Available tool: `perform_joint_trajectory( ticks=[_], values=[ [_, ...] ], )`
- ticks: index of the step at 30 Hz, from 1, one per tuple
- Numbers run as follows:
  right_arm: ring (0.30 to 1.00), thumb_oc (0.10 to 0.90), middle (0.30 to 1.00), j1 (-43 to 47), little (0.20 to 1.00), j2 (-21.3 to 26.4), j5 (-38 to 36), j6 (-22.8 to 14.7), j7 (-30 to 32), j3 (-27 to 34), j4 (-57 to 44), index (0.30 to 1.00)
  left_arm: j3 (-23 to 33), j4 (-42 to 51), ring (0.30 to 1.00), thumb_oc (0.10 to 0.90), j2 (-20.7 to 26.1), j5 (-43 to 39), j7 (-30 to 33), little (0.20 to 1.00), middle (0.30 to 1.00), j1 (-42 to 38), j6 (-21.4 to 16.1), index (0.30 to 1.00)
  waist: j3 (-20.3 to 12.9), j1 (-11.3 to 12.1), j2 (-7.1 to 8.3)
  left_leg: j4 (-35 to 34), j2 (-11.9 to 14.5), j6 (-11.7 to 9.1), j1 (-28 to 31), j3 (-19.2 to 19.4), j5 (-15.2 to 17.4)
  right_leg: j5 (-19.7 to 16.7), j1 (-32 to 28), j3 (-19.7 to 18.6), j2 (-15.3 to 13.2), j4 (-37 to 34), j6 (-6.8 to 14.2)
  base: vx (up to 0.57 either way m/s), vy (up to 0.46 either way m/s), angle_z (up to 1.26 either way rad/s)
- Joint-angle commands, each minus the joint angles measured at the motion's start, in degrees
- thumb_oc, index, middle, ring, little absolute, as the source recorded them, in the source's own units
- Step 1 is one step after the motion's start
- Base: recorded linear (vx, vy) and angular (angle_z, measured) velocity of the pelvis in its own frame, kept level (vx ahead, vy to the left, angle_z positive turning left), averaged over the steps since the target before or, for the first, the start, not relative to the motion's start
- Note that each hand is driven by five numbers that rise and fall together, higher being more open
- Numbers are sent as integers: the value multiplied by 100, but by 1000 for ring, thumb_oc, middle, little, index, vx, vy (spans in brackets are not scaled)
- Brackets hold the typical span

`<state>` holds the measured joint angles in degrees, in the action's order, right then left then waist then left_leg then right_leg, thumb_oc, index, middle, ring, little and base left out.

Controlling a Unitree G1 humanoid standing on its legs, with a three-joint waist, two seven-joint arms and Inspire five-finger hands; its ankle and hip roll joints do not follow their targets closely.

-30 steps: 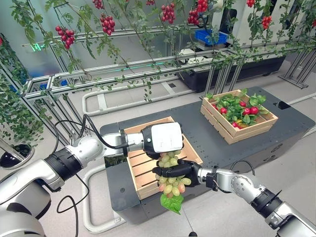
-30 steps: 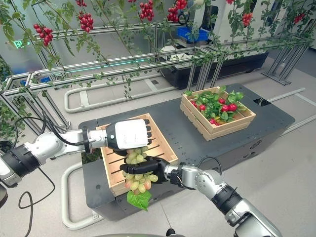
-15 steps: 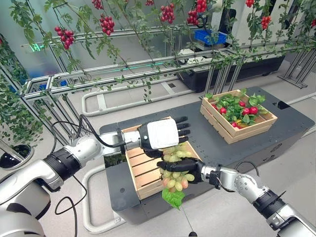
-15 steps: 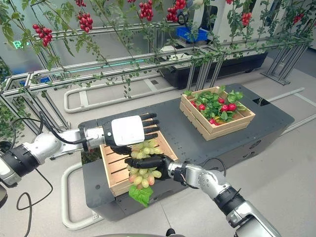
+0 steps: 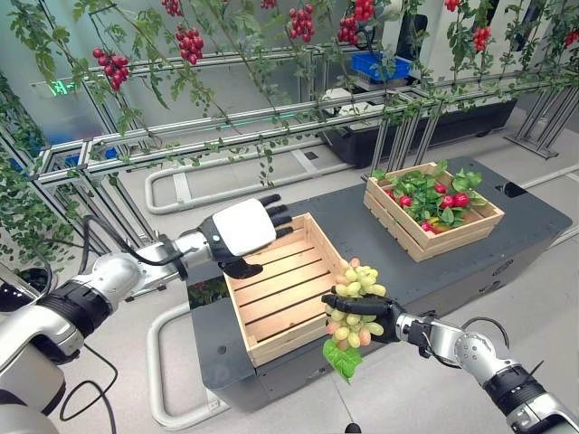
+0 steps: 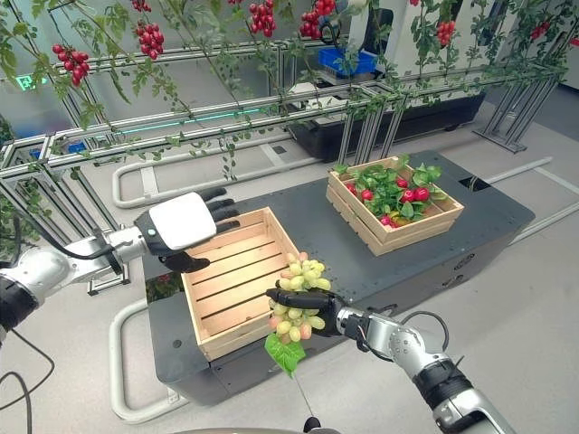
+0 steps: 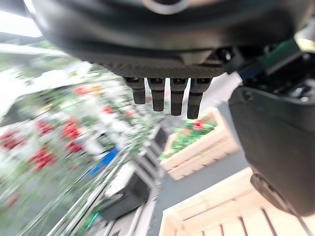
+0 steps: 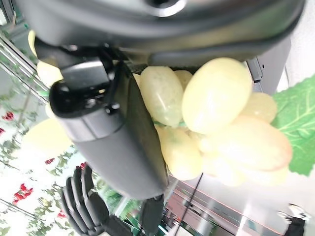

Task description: Pick up the fruits from the basket on one side to the basket on the other side

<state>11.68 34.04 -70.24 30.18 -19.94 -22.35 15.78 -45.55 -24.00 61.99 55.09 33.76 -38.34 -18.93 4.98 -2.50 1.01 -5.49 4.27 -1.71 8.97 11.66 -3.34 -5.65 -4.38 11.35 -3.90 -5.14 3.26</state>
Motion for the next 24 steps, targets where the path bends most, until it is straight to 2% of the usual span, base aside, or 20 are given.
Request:
perform_joint_trajectory(
  ticks=[1,2,3,5,6,7,9,13,14,15,16,17,18,19,20,24],
  values=[
    [300,400,300,351,300,-135,-326,-1223,-575,815,-315,300,1293,-453,900,800,20,-2144,383,900,900,-215,566,900,-184,-59,-5,49,65,-88,50,-117,574,598,-472,74,-318,14,286,-5,-20,-3],
    [300,400,300,288,300,-176,-249,-1374,-559,872,-368,300,1504,-429,900,800,-110,-2571,280,900,900,-46,496,900,-166,-56,4,49,66,-86,61,-127,584,609,-483,65,-314,14,285,-4,-35,-2],
    [300,400,300,185,300,-252,-117,-1611,-516,966,-497,300,1965,-335,900,800,-397,-3333,1,900,900,314,303,900,-159,-56,20,49,65,-75,44,-149,583,611,-464,40,-306,14,280,-3,-52,1],
    [300,400,300,-88,300,-488,136,-2072,-456,1165,-837,300,2850,-101,900,800,-1208,-4356,-739,900,900,1051,39,900,-113,-51,62,49,80,-62,58,-153,595,629,-462,-8,-289,14,274,1,-73,-1],
    [300,400,300,-124,300,-523,178,-2195,-430,1190,-882,300,2938,-59,900,800,-1309,-4650,-919,900,900,1138,26,900,-117,-53,68,49,82,-58,47,-152,588,624,-447,-18,-286,14,271,12,-81,-1],
    [300,400,300,-265,300,-711,423,-2336,-418,1323,-1045,300,3339,216,900,800,-1837,-4922,-1180,900,900,1606,59,900,-102,-47,86,49,94,-52,59,-149,603,635,-439,-42,-271,14,263,15,-81,-9],
    [300,400,300,-538,300,-979,695,-2455,-342,1494,-1390,300,3766,520,900,800,-2472,-5376,-1536,900,900,2316,104,900,-71,-43,105,49,108,-38,87,-149,624,656,-434,-117,-226,14,234,22,-95,-21],
    [300,400,300,-918,300,-1169,643,-2541,-303,1620,-1774,300,3975,680,900,800,-3110,-5660,-1614,900,900,3141,81,900,-5,-48,173,49,125,-17,161,-162,621,701,-426,-363,-81,14,134,1,-78,-23],
    [300,400,300,-928,300,-1175,613,-2546,-303,1631,-1775,300,3976,674,900,800,-3168,-5699,-1607,900,900,3196,71,900,1,-35,188,61,103,-9,190,-202,616,702,-422,-424,-64,14,120,-29,-24,-31],
    [300,400,300,-886,300,-1191,446,-2558,-350,1637,-1695,300,3986,655,900,800,-3344,-5827,-1483,900,900,3391,-10,900,76,52,287,930,-66,40,-60,-650,1039,669,-397,-792,-43,14,52,-29,-2,-25],
    [300,400,300,-861,300,-1195,423,-2550,-377,1623,-1670,300,4009,667,900,800,-3371,-5837,-1419,900,900,3455,-35,900,89,100,303,1116,-170,61,-178,-853,1095,643,-365,-901,-41,14,40,-154,79,-45],
    [300,400,300,-685,300,-1167,316,-2563,-404,1514,-1583,300,4168,816,900,800,-3449,-6029,-1245,900,900,3680,-100,900,206,367,281,1431,-642,191,-561,-1771,1199,523,-293,-1314,25,14,25,-228,151,-68],
    [300,400,300,-476,300,-1191,308,-2700,-396,1386,-1463,300,4274,883,900,800,-3454,-6107,-1216,900,900,3714,-157,900,248,467,235,1250,-805,285,-586,-2099,1131,508,-187,-1490,72,87,19,-241,171,-86],
    [300,400,300,-411,300,-1214,311,-2716,-395,1352,-1417,300,4295,877,900,800,-3453,-6104,-1205,900,900,3698,-177,900,262,480,215,1170,-813,308,-559,-2098,1107,517,-156,-1519,86,124,19,-225,221,-146],
    [300,400,300,-194,300,-1395,283,-2910,-224,1242,-1271,300,4259,742,900,800,-3417,-6019,-1111,900,900,3506,-278,900,312,436,113,850,-708,357,-435,-1771,999,528,-14,-1485,100,271,64,-156,178,-153],
    [300,400,300,-254,300,-1452,293,-2949,-66,1142,-1590,300,4155,905,900,800,-3251,-5753,-775,900,900,3353,-294,900,331,343,98,925,-783,383,-446,-1637,1099,295,215,-1652,40,175,218,-189,178,-127]
  ],
)
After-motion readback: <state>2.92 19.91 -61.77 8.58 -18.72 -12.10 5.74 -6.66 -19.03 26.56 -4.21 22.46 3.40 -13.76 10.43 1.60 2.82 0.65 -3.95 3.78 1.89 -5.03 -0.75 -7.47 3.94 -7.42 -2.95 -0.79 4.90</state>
